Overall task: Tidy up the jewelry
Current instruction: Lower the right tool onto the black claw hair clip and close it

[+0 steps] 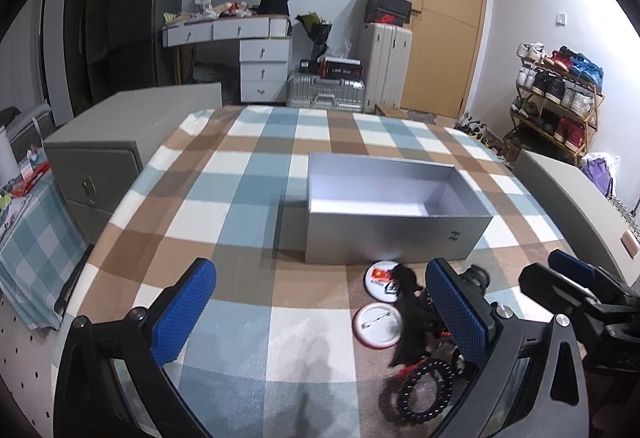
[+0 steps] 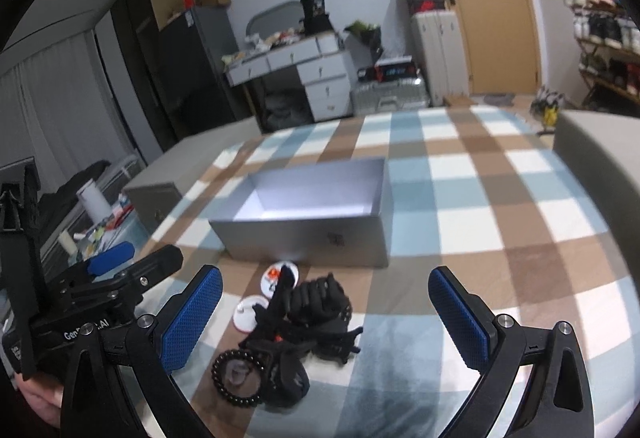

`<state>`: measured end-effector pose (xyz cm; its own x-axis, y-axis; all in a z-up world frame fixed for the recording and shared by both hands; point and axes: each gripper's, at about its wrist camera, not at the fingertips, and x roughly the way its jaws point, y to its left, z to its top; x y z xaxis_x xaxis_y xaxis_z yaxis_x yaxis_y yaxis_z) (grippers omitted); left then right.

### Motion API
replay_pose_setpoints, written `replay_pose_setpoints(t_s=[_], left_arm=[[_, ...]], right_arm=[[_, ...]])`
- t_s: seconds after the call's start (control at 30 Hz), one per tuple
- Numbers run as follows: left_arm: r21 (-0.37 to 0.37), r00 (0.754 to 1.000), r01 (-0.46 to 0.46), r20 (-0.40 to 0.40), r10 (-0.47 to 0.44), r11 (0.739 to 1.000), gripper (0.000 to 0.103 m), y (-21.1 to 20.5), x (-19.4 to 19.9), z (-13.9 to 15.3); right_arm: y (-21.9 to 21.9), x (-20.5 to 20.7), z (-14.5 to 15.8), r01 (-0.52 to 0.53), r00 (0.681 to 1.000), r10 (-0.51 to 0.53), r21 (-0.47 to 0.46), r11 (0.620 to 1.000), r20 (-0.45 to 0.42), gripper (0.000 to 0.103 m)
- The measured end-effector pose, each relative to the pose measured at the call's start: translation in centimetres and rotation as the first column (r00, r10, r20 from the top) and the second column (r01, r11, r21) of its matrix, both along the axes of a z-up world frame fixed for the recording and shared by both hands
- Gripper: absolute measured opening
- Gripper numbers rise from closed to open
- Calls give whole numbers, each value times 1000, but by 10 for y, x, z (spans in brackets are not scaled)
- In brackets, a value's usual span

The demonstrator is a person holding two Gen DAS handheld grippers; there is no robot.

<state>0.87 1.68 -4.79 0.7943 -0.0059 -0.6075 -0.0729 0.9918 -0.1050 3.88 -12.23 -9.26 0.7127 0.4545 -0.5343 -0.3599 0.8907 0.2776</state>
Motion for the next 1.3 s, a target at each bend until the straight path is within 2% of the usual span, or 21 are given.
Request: replay_pose_setpoints(t_s=[0.2, 0.37, 0.5, 0.6, 0.7, 0.83, 0.97, 1.3], left_arm=[[-5, 999, 4, -35, -4, 1000, 102, 1, 2, -9], [-12, 998, 31, -61, -32, 999, 102, -1, 2, -16], [-37, 994, 87, -67, -89, 996, 102, -3, -3, -17], [-35, 990, 116, -70, -118, 993, 102, -5, -8, -18], [-33, 988, 127, -87, -129, 991, 102, -5, -11, -21], [-34, 986, 132, -100, -135, 991, 102, -3, -9, -24], [-39, 982, 151, -104, -155, 988, 102, -4, -11, -25], [-52, 954, 272, -117, -277, 961, 102, -17, -23, -26]], right_arm=[[12, 18, -15, -55, 997, 54, -17, 998, -58, 101], [16, 31, -27, -82, 990, 80, -14, 997, -117, 92], [18, 36, -33, -101, 985, 98, -16, 995, -142, 83], [19, 39, -35, -116, 981, 113, -10, 993, -157, 71], [20, 40, -39, -137, 976, 133, -10, 991, -172, 47], [16, 39, -39, -143, 976, 144, 18, 990, -165, 47], [2, 38, -37, -131, 976, 149, 114, 985, -162, 47], [-25, 42, -28, -82, 980, 129, 282, 956, -153, 47]])
